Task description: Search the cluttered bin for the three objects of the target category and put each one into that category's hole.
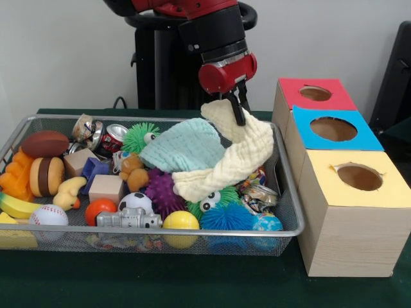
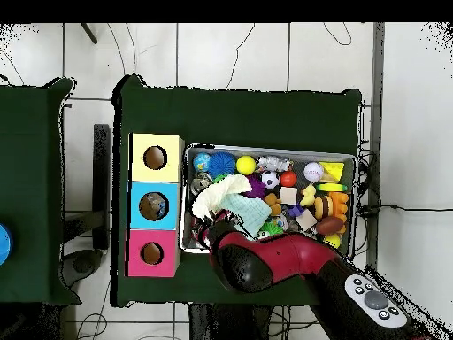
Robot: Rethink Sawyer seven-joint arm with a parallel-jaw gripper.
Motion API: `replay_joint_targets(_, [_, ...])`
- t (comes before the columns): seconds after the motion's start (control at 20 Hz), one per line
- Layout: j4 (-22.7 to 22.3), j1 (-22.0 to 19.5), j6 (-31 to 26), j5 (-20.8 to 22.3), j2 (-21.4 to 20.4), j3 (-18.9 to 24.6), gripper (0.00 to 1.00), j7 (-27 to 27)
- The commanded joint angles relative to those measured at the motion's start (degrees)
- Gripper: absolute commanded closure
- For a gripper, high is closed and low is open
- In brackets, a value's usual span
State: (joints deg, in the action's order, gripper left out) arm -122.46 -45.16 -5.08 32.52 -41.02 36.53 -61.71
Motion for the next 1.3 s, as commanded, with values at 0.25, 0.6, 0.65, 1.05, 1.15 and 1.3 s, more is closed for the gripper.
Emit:
replay_joint_targets(0.25, [1.6,0.0,-13.6,-4.1,1.2,2.0,1.0,-4.1])
replay_joint_targets(0.6, [5.0,4.1,-12.1,-3.9,2.1,0.0,1.0,-6.8])
replay_joint_targets(0.65, [5.7,4.7,-12.1,-4.4,2.4,0.0,1.0,-7.1])
replay_joint_targets(1.05, [5.8,4.9,-8.4,-6.0,1.6,1.4,1.0,-8.6])
replay_joint_targets(1.15, [5.9,4.7,-7.9,-6.8,0.9,2.5,1.0,-8.9])
replay_joint_targets(1.3, [7.5,6.6,-9.4,-7.4,0.6,1.3,1.0,-8.7])
